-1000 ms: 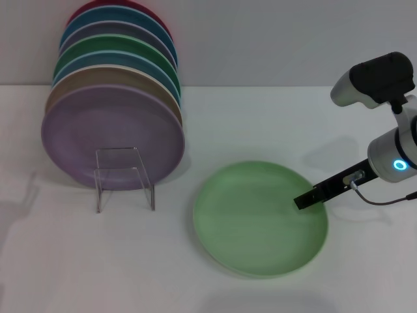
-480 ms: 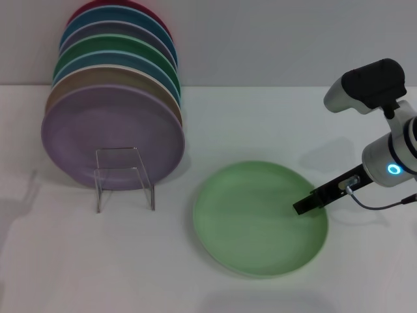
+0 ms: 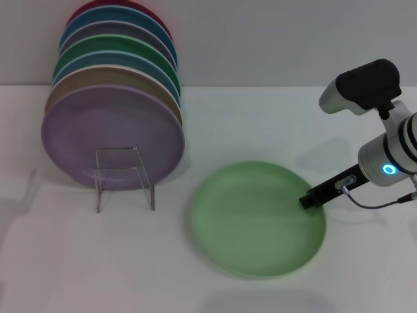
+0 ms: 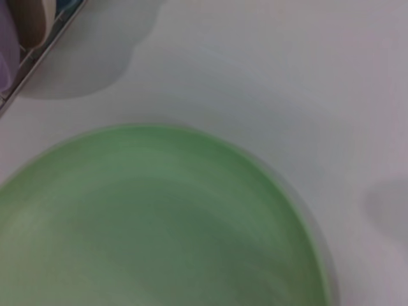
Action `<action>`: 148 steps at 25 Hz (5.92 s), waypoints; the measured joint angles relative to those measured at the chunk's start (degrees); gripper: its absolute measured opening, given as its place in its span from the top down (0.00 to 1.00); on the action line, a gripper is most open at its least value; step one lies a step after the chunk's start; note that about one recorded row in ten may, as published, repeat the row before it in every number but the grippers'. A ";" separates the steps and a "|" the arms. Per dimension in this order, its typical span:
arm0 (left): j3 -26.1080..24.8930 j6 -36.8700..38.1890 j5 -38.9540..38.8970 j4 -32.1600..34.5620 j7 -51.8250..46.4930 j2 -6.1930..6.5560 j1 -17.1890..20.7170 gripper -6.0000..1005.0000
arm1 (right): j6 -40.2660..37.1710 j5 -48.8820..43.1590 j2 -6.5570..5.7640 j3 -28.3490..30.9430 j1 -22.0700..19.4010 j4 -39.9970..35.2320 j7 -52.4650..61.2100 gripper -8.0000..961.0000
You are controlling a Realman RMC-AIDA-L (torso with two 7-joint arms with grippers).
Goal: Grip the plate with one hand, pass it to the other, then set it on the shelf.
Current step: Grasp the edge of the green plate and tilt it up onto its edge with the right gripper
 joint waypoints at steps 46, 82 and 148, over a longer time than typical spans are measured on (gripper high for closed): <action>0.38 0.41 0.05 -0.61 0.07 0.00 0.27 0.23 | 0.34 3.44 0.50 0.66 -7.11 9.82 0.07 0.98; 0.38 0.18 0.10 -0.61 0.29 0.00 0.09 0.23 | 3.55 0.77 0.44 0.67 -5.32 7.61 1.17 0.70; 19.86 -50.97 4.30 -69.98 1.10 17.34 9.89 0.23 | -18.95 17.78 0.93 -6.54 -34.00 43.34 -20.61 0.96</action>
